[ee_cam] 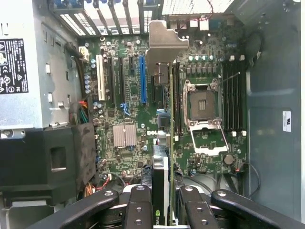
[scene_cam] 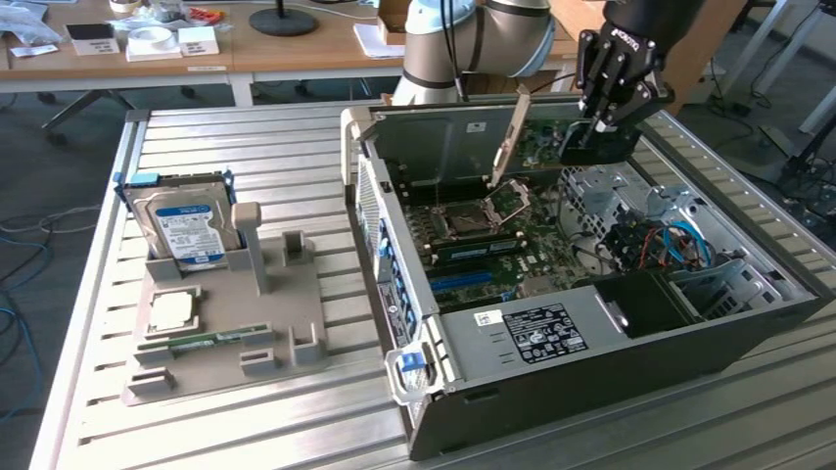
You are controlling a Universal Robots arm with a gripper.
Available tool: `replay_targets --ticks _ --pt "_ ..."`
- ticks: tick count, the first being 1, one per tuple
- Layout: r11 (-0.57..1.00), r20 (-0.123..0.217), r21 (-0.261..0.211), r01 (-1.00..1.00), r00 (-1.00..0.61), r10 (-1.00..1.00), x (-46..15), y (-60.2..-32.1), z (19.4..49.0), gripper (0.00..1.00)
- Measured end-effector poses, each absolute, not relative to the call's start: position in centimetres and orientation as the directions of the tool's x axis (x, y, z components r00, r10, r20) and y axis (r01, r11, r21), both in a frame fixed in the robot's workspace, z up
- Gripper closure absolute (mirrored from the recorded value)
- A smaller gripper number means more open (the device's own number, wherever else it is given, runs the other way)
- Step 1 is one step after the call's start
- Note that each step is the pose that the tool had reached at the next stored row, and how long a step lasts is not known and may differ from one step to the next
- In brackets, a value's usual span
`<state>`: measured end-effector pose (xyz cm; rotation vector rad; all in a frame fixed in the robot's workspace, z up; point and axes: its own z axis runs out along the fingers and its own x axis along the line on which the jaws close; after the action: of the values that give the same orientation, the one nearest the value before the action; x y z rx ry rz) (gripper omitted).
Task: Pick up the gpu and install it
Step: 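Insert the gpu into the slot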
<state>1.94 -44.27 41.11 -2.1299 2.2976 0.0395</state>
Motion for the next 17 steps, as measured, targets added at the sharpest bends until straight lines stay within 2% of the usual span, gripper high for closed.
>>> replay_targets --ticks 17 --pt "0.075 -0.023 0.013 -0.997 -0.076 -0.997 1.90 -44.53 41.11 0.73"
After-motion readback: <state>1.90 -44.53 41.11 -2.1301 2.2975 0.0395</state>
